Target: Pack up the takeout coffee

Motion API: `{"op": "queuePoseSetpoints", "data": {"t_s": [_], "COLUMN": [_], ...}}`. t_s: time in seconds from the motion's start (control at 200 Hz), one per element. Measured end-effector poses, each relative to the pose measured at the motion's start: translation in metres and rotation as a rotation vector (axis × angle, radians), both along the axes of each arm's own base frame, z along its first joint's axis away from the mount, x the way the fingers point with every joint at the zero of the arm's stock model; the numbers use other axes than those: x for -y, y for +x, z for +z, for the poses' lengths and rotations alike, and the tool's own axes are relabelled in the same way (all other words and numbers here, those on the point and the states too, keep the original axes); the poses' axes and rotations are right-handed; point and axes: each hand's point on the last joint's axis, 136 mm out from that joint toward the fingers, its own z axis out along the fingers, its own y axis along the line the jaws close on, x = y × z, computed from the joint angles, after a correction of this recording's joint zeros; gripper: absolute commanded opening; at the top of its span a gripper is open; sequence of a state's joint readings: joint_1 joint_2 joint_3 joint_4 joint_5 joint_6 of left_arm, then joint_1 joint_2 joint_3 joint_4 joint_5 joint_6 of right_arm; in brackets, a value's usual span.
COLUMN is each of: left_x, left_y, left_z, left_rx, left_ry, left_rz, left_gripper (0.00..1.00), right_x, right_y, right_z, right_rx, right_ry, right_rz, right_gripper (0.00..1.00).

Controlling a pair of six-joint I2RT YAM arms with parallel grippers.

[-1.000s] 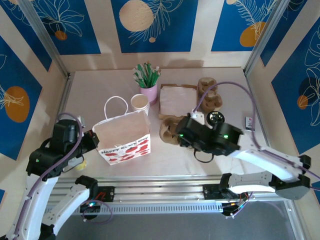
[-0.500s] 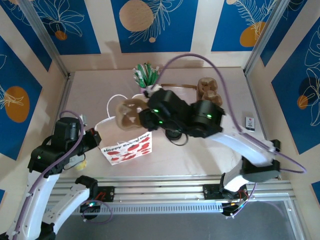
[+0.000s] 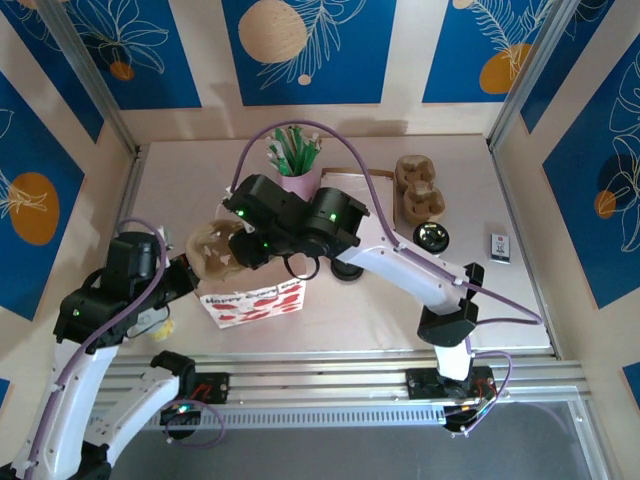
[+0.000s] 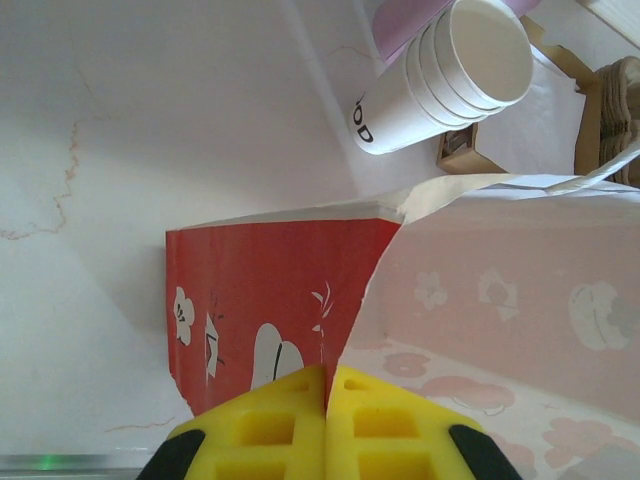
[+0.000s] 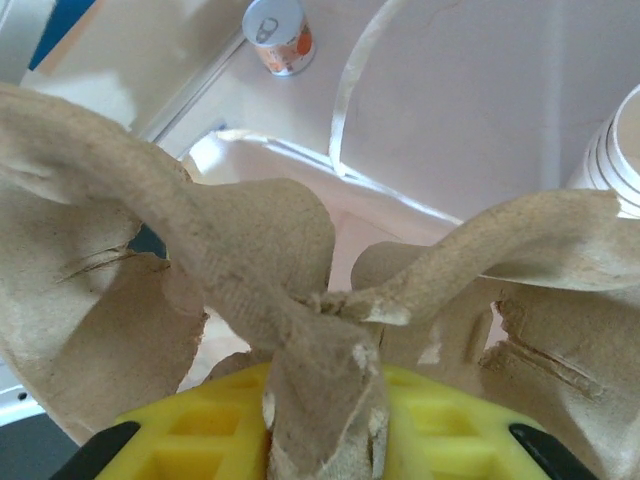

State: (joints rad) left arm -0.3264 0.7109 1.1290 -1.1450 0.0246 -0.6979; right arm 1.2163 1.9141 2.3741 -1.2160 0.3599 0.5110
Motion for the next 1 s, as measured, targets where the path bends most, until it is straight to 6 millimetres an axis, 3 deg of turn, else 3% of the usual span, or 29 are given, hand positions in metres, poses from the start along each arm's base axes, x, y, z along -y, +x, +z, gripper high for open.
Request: {"op": "queuePoseSetpoints", "data": {"t_s": [0.3, 0.725, 1.0], "left_x": [-0.001, -0.003, -0.005], "left_y": [0.0, -0.006, -0.01], "left_z": [0.0, 0.003, 0.001], "left_rx": [0.004, 0.029, 0.037], "left_ry": [0.003, -0.014, -0.017], "left_rz": [0.005, 0.013, 0.014], "left_gripper": [0.0, 0.0, 0.0], "right_x": [0.008, 0.006, -0.004], "right_y": [-0.007, -0.006, -0.004], "right_z": [-0.035, -0.045, -0.079], "right_rx": [-0.082, -0.146, -0.191], "right_ry": [-0.073, -0.068, -0.139], "right_rz": [-0.04, -0.11, -0.128], "right_gripper": [0.25, 0.23, 0.23]}}
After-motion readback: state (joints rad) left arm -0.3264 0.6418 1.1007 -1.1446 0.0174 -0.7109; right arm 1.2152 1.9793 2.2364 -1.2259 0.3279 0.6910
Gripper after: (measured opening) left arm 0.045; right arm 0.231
